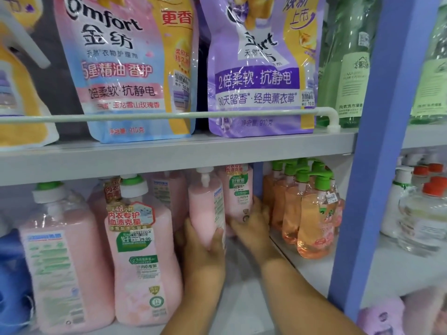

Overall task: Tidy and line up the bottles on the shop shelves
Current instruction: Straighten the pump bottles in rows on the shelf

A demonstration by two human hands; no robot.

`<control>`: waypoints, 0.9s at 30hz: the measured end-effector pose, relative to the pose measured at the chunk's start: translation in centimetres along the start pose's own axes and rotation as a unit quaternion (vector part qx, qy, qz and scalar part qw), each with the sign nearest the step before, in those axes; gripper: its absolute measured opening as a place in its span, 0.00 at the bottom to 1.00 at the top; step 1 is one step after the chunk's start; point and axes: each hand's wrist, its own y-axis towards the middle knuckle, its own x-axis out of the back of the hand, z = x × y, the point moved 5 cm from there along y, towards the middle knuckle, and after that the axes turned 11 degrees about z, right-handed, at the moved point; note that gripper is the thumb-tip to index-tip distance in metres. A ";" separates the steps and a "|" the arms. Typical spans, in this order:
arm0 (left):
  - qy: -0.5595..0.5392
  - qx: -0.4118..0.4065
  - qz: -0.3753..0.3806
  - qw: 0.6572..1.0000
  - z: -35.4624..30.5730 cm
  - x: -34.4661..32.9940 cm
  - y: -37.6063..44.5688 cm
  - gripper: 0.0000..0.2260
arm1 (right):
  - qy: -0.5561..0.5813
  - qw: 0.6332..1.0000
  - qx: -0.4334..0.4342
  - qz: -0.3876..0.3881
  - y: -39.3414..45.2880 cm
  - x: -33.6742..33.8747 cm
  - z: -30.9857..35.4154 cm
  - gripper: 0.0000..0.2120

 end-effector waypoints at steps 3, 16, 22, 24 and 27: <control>-0.004 -0.008 0.004 1.000 -0.1 0.0 0.0 0.27 | -0.139 0.989 -0.033 -0.032 -0.2 -0.4 0.2 0.52; -0.101 -0.021 0.035 0.994 0.1 -0.1 -0.3 0.21 | -0.136 0.986 -0.088 -0.046 0.1 0.2 -1.0 0.16; -0.137 -0.027 0.092 0.986 0.2 -1.7 1.0 0.19 | 0.233 0.971 -0.033 -0.050 -2.9 1.7 1.3 0.03; -0.134 -0.035 0.115 0.984 -0.7 -2.7 1.6 0.14 | 0.286 0.957 -0.019 0.040 -3.6 1.1 2.0 0.09; -0.095 -0.023 0.119 0.988 -2.5 -4.1 0.9 0.10 | 0.163 0.984 0.033 0.066 -4.6 1.1 2.7 0.23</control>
